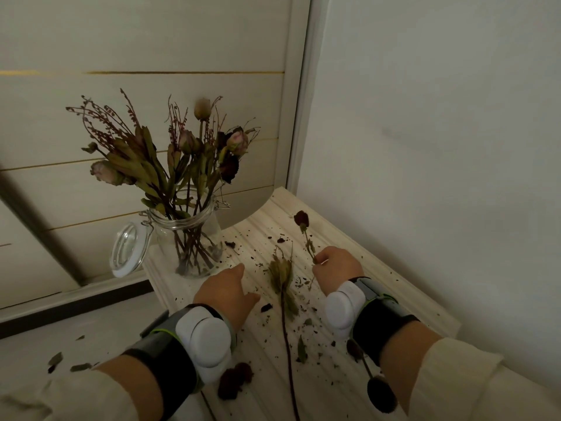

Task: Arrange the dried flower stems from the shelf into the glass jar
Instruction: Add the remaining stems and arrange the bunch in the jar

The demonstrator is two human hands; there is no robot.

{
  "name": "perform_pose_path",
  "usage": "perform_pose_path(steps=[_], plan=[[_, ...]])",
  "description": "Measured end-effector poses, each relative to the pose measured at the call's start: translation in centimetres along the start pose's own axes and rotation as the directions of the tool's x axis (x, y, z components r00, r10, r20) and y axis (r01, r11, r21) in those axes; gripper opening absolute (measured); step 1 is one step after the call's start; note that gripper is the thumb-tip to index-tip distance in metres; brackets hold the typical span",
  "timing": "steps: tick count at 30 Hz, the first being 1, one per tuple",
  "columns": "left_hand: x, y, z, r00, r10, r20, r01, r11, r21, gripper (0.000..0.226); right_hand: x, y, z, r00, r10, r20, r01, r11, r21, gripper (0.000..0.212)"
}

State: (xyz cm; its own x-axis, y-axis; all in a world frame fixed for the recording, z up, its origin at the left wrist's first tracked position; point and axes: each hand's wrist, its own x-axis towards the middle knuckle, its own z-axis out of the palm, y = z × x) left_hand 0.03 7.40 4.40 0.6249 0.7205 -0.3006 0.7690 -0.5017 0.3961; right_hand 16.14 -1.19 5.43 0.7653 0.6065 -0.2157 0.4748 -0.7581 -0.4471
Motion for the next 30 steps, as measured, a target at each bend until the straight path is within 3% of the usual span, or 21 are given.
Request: perform_pose_path(steps=[5, 13, 20, 30], plan=[[-0.7, -0.3, -1.7, 0.999, 0.004, -0.051, -0.005, 1.000, -0.022, 0.072, -0.3, -0.9, -1.4, 0.994, 0.011, -0.109, -0.002, 0.997, 0.082, 0.024], [-2.1, -0.7, -5.6, 0.986, 0.036, -0.163, -0.039, 0.999, -0.016, 0.075, -1.2, -4.5, -4.9, 0.962, -0.059, -0.266, 0.110, 0.978, 0.178, 0.018], [-3.5, -1.8, -8.6, 0.950, 0.088, -0.299, -0.091, 0.996, 0.005, 0.075, -2.9, -8.8, -7.5, 0.924, -0.200, -0.325, 0.274, 0.941, 0.200, 0.019], [-3.1, -5.3, -11.2, 0.939, -0.006, -0.343, 0.012, 1.000, 0.017, 0.078, -3.9, -14.3, -9.4, 0.882, -0.322, -0.344, 0.419, 0.870, 0.259, 0.002]])
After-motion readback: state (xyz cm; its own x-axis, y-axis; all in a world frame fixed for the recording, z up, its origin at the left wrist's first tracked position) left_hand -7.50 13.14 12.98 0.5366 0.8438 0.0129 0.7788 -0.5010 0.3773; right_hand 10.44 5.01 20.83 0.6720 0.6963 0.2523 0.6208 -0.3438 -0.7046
